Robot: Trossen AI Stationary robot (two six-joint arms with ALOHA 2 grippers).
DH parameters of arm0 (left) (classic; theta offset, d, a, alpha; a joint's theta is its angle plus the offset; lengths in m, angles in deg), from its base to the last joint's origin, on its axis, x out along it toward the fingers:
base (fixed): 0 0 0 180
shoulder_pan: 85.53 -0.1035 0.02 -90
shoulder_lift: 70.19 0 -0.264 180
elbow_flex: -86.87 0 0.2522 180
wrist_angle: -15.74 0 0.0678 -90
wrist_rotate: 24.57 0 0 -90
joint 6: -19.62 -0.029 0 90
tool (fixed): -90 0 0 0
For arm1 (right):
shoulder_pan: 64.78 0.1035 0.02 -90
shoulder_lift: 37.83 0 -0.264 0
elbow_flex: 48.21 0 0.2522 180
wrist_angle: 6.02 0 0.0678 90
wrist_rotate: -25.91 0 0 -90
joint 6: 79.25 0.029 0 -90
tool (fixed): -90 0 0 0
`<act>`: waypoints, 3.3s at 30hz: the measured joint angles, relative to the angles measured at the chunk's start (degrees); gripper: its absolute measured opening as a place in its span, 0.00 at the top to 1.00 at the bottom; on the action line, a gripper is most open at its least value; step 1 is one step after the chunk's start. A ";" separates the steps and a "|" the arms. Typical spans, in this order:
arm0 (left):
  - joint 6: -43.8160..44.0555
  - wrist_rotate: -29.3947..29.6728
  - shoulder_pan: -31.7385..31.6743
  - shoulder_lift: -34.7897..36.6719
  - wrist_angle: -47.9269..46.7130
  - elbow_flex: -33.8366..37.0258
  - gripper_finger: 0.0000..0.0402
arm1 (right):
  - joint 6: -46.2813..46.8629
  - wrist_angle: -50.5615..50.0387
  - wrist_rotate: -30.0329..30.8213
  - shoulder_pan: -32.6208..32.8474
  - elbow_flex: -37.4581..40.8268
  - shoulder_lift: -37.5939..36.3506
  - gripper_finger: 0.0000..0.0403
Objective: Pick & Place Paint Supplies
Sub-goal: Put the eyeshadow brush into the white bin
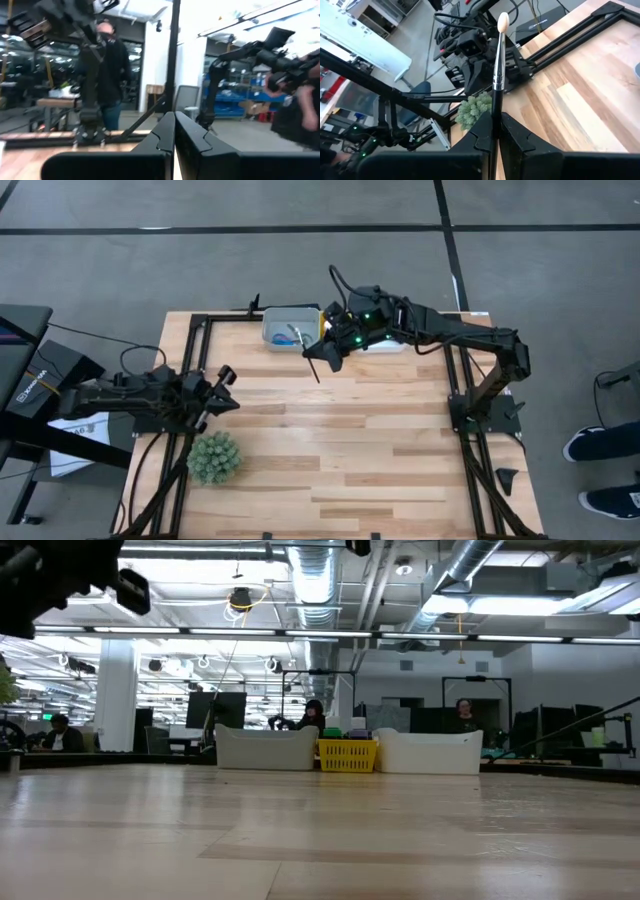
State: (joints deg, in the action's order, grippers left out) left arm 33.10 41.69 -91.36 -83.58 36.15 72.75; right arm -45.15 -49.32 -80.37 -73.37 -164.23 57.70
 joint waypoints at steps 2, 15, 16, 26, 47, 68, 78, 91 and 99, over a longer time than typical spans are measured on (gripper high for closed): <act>-1.02 0.97 0.00 2.04 -3.77 0.00 1.00 | 0.02 0.00 0.92 0.38 0.00 0.00 0.97; -3.37 8.00 0.00 9.08 -15.96 -0.08 1.00 | -0.22 -0.02 1.16 0.51 0.00 0.02 0.97; -4.07 8.84 0.04 9.16 -18.08 -0.51 1.00 | -0.47 -0.01 1.13 0.35 0.00 0.02 0.97; -10.25 19.41 6.51 9.38 -33.17 -5.86 1.00 | -1.58 0.00 -2.74 -2.31 0.00 0.02 0.97; -8.59 24.09 10.69 13.32 -32.89 -0.04 1.00 | -2.14 0.01 -7.79 -6.17 0.00 0.02 0.97; -4.22 23.35 10.69 11.67 -32.36 -0.01 1.00 | -6.95 0.75 -9.17 -6.22 0.00 0.02 0.97; -4.20 23.36 10.69 7.90 -28.78 0.00 1.00 | -14.77 3.45 -9.06 -9.24 0.00 0.02 0.97; -4.18 23.42 10.69 4.51 -28.59 0.00 1.00 | -27.89 -2.11 -8.95 -15.35 -0.02 0.02 0.97; -4.18 23.49 10.69 4.22 -28.54 0.00 1.00 | -39.17 -12.60 -9.98 -20.19 0.00 0.02 0.97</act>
State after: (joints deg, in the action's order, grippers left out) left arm 28.92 65.18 -80.67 -79.36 7.61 72.75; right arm -84.32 -61.92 -90.35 -93.55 -164.23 57.72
